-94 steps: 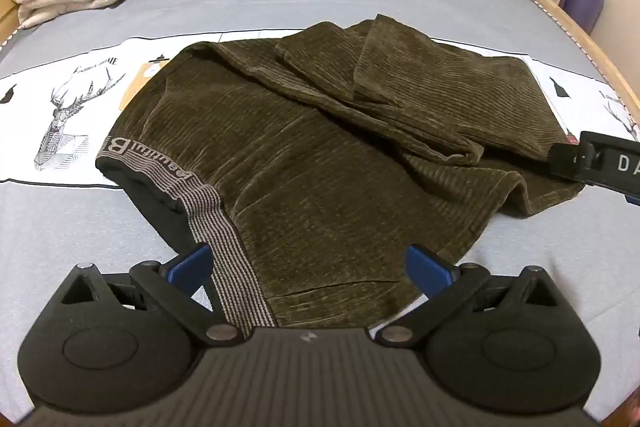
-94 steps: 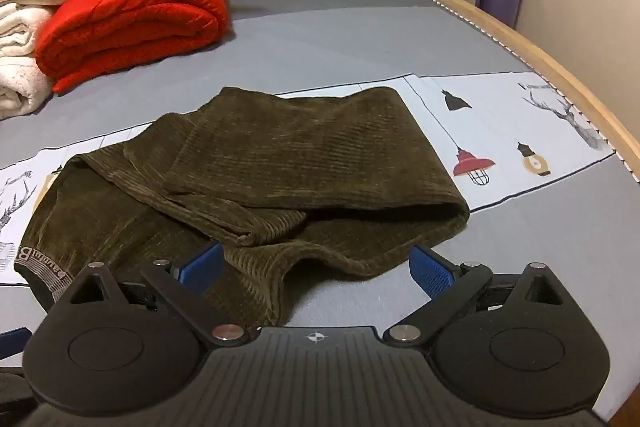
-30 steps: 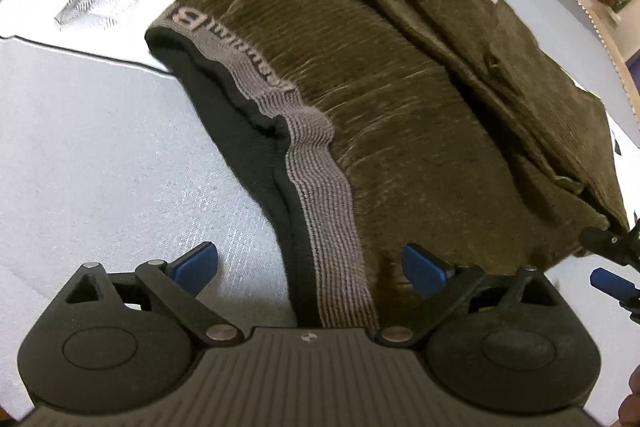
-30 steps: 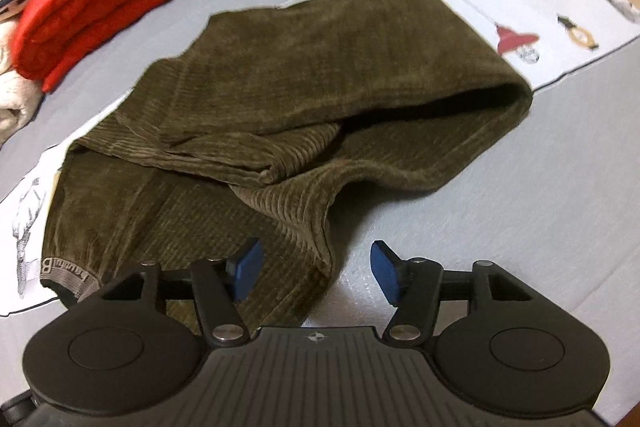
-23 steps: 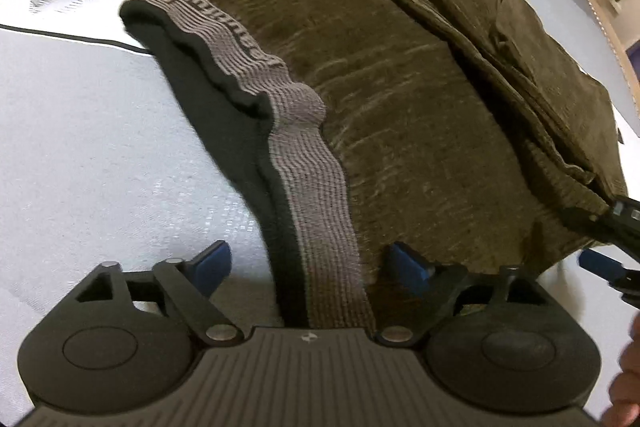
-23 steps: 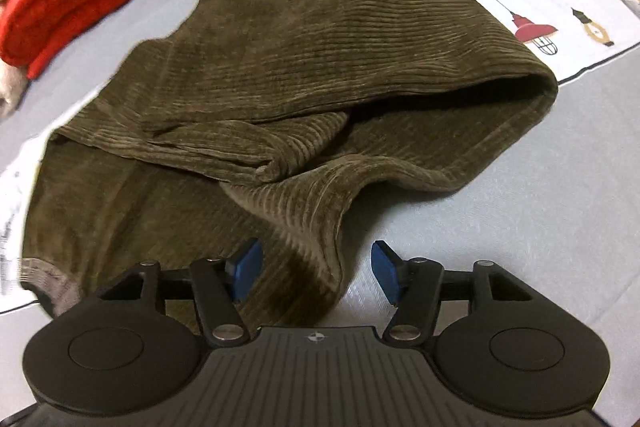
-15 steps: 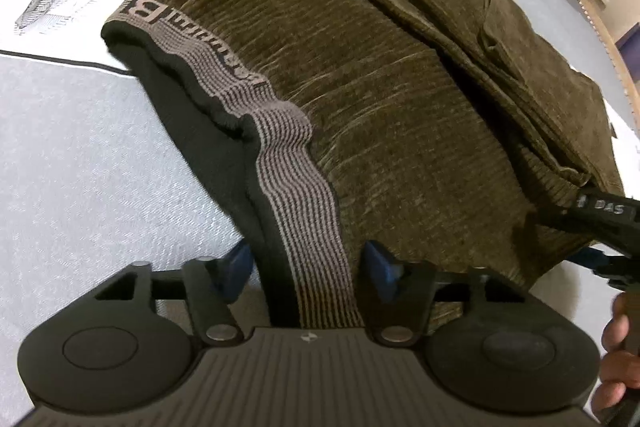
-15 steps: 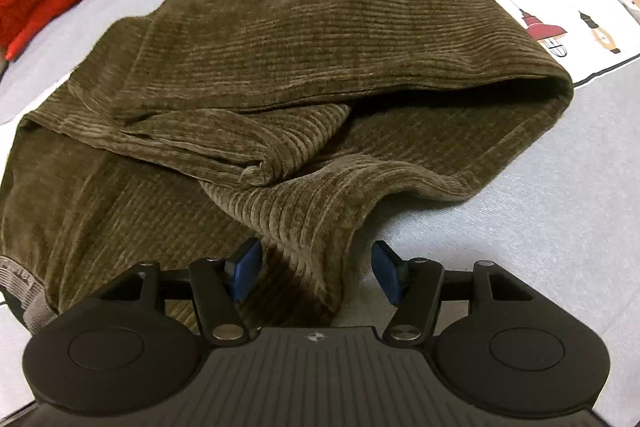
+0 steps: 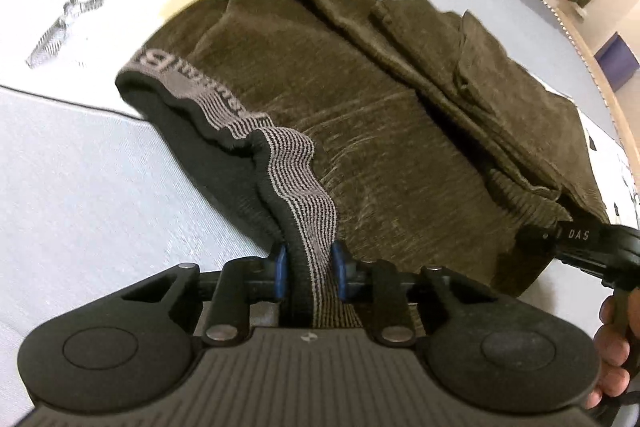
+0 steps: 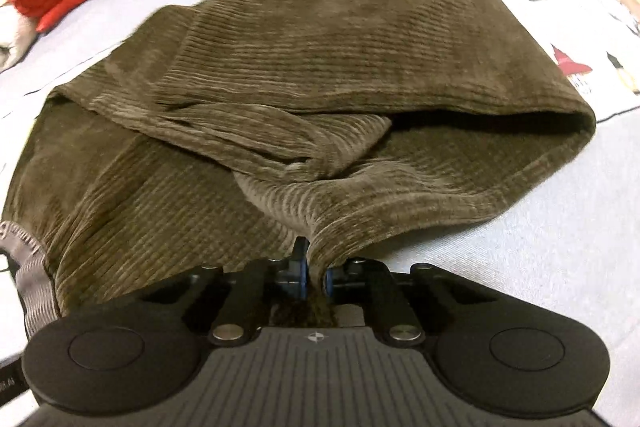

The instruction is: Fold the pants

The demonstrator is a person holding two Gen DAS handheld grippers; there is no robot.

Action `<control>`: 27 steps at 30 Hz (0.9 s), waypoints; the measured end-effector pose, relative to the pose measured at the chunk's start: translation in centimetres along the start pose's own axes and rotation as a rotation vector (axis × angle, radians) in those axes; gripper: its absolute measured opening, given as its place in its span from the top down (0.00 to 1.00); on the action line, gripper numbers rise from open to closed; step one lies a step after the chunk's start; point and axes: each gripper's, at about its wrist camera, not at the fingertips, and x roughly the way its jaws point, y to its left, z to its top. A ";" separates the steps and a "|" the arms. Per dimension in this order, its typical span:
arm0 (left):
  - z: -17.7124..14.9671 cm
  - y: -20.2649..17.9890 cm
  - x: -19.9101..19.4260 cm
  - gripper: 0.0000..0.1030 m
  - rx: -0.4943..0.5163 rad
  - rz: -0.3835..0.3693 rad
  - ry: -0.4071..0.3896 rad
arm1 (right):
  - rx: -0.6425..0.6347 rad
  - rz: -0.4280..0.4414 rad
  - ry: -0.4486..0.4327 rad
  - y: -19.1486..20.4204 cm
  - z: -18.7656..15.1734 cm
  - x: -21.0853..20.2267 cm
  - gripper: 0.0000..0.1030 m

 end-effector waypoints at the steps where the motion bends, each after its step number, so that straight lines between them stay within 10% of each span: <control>1: 0.1 0.1 -0.5 0.77 0.005 0.001 -0.011 | -0.017 0.008 -0.005 0.2 0.0 -0.3 0.92; 20: 2.1 8.9 -6.9 0.88 -0.147 0.278 -0.077 | -0.694 0.244 0.040 11.3 -9.4 -5.8 0.93; 27: 3.4 7.6 -8.6 0.81 -0.166 0.246 -0.184 | -0.782 0.312 0.111 11.2 -9.7 -6.8 0.63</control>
